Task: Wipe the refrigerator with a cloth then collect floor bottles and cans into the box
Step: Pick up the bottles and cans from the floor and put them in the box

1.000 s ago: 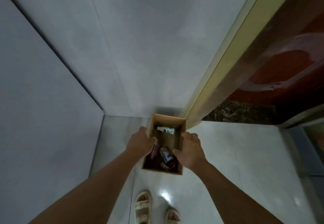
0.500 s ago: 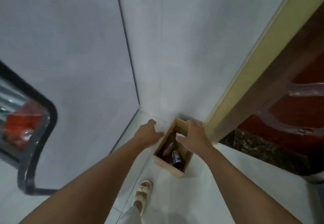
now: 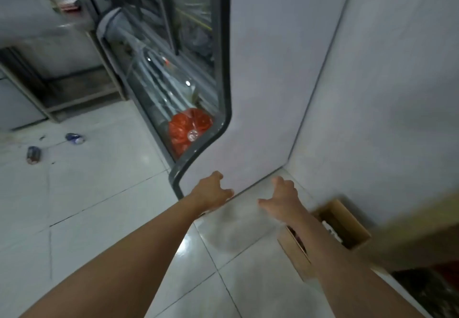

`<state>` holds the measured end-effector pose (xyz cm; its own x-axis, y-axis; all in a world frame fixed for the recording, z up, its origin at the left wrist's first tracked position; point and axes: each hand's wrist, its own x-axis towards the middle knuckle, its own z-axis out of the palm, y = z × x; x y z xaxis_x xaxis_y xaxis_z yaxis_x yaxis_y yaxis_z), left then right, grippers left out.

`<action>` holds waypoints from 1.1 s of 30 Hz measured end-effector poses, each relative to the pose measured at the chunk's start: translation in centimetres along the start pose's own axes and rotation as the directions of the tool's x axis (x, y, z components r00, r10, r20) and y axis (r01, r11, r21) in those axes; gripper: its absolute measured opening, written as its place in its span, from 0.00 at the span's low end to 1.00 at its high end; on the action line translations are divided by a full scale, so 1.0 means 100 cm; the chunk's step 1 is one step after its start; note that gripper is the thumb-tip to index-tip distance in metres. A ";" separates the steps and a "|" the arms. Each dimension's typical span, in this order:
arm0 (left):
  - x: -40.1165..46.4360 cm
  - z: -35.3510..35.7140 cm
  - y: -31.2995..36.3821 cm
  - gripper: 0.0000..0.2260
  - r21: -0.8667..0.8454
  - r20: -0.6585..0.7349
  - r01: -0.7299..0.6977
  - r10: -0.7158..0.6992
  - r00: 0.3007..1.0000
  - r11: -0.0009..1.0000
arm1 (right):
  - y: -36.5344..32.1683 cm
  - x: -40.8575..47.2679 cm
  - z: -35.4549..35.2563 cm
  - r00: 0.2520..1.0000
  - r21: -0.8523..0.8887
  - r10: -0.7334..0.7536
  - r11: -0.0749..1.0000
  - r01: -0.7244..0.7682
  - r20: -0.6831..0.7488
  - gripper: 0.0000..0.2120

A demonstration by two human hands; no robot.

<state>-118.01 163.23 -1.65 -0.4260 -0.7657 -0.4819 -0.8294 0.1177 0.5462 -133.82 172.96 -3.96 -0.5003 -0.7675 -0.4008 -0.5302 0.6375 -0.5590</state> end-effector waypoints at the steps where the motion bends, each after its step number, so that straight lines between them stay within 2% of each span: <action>1: -0.007 -0.014 -0.018 0.28 -0.030 -0.022 0.027 -0.027 0.999 0.999 | -0.019 -0.002 0.013 0.999 -0.016 -0.029 0.999 0.030 0.021 0.33; 8: -0.067 -0.120 -0.171 0.28 -0.178 -0.156 0.171 -0.200 0.967 0.969 | -0.171 -0.029 0.117 0.963 -0.106 -0.206 0.968 0.227 0.174 0.36; 13: -0.117 -0.196 -0.292 0.29 -0.311 -0.237 0.239 -0.318 0.918 0.920 | -0.283 -0.064 0.210 0.905 -0.160 -0.326 0.912 0.378 0.275 0.40; 21: -0.184 -0.294 -0.449 0.29 -0.445 -0.313 0.298 -0.458 0.832 0.845 | -0.439 -0.112 0.334 0.805 -0.148 -0.450 0.831 0.536 0.387 0.38; 27: -0.187 -0.355 -0.534 0.28 -0.530 -0.336 0.326 -0.547 0.767 0.783 | -0.537 -0.106 0.403 0.741 -0.160 -0.505 0.769 0.619 0.443 0.38; 33: -0.148 -0.432 -0.613 0.28 -0.554 -0.341 0.351 -0.590 0.732 0.755 | -0.635 -0.063 0.482 0.708 -0.145 -0.515 0.750 0.645 0.484 0.38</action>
<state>-45.25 139.99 1.58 0.3004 -0.8455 -0.4415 -0.5754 -0.5298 0.6231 -63.97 134.10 -0.91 0.2500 -0.9040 -0.3469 -0.8199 -0.0071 -0.5724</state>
